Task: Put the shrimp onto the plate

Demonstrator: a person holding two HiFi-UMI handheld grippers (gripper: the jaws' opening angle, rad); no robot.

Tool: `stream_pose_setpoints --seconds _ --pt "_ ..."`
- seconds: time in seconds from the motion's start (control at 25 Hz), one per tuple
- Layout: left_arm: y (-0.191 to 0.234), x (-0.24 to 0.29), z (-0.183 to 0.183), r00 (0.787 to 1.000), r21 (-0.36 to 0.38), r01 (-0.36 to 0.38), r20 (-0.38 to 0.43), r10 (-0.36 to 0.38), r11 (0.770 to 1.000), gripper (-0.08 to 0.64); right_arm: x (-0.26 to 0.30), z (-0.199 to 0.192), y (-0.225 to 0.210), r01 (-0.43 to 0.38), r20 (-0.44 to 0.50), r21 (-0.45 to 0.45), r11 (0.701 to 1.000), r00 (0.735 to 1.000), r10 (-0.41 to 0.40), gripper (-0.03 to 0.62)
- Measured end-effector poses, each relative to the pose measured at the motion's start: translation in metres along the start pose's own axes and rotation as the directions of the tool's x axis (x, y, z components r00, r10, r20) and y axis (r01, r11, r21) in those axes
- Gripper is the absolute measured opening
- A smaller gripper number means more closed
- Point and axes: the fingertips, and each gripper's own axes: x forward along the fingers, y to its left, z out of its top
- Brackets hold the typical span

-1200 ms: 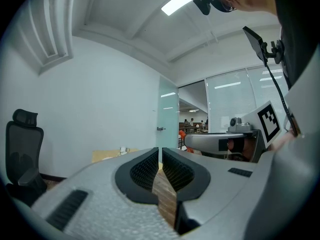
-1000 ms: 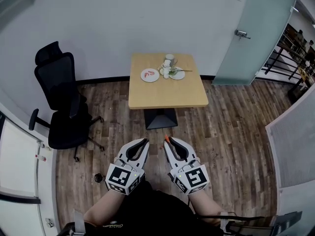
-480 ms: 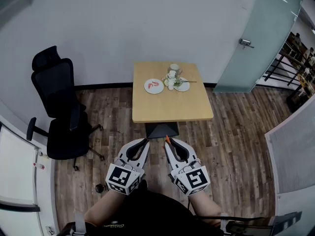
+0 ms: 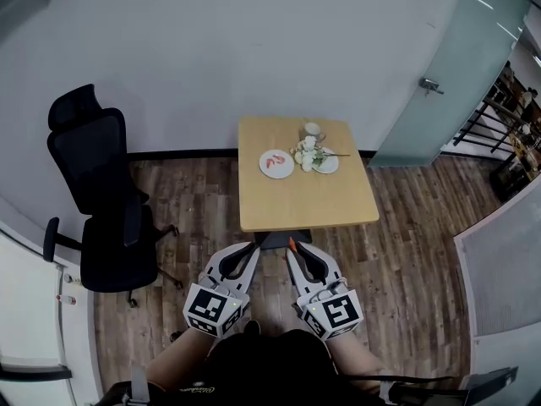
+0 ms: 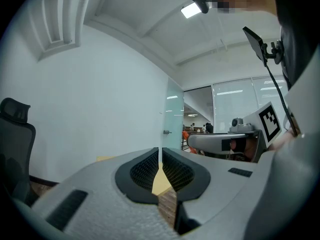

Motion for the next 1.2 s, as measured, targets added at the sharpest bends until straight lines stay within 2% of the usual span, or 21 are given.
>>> stream_pose_setpoints --seconds 0.6,0.84,1.2 --pt "0.044 0.032 -0.002 1.000 -0.011 -0.002 -0.006 0.002 1.000 0.026 0.049 -0.004 -0.022 0.004 0.003 0.019 1.000 1.000 -0.004 0.049" --pt "0.059 0.058 -0.005 0.999 -0.019 -0.031 -0.016 0.031 0.999 0.026 0.072 -0.006 -0.047 -0.020 0.008 0.025 0.999 1.000 0.019 0.049" --pt "0.074 0.124 0.002 0.997 -0.024 -0.076 -0.017 0.075 0.997 0.026 0.103 0.000 -0.110 -0.065 0.012 0.033 0.997 0.998 0.065 0.049"
